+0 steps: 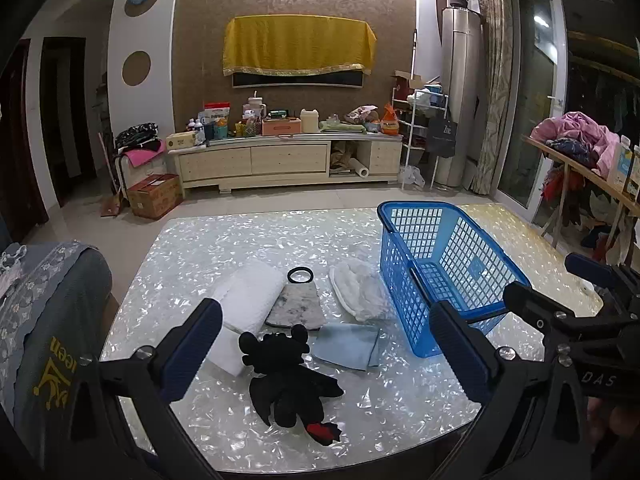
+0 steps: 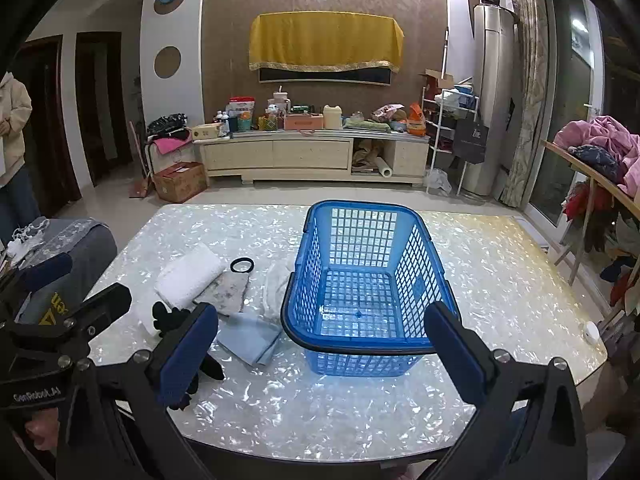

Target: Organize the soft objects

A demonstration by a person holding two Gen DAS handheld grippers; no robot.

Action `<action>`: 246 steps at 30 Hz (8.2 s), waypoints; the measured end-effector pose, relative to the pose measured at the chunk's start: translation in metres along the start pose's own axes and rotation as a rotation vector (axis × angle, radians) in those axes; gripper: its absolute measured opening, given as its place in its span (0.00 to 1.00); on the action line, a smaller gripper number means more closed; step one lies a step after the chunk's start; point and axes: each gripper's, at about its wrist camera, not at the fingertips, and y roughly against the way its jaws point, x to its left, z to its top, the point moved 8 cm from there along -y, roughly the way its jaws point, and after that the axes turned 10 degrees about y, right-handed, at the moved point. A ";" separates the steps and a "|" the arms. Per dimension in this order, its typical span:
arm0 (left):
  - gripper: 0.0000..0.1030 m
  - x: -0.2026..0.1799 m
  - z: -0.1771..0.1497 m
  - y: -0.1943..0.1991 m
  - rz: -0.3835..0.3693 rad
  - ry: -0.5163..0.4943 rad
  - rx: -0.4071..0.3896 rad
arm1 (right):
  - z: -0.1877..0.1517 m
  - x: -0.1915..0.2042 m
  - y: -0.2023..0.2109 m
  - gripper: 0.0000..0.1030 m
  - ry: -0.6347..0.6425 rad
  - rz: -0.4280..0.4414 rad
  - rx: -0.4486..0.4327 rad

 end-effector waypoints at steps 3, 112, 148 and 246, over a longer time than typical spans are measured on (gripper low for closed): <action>1.00 0.000 0.000 -0.001 -0.011 -0.004 0.003 | -0.001 0.000 0.000 1.00 -0.001 -0.008 0.003; 1.00 0.182 -0.085 -0.121 0.120 0.038 0.525 | -0.065 0.199 -0.180 0.72 0.207 0.494 0.678; 1.00 0.079 -0.026 -0.091 0.005 -0.030 0.413 | -0.006 0.104 -0.106 0.42 0.065 0.467 0.393; 0.81 0.179 -0.074 -0.170 0.071 0.006 0.601 | -0.023 0.162 -0.177 0.98 0.360 0.385 0.507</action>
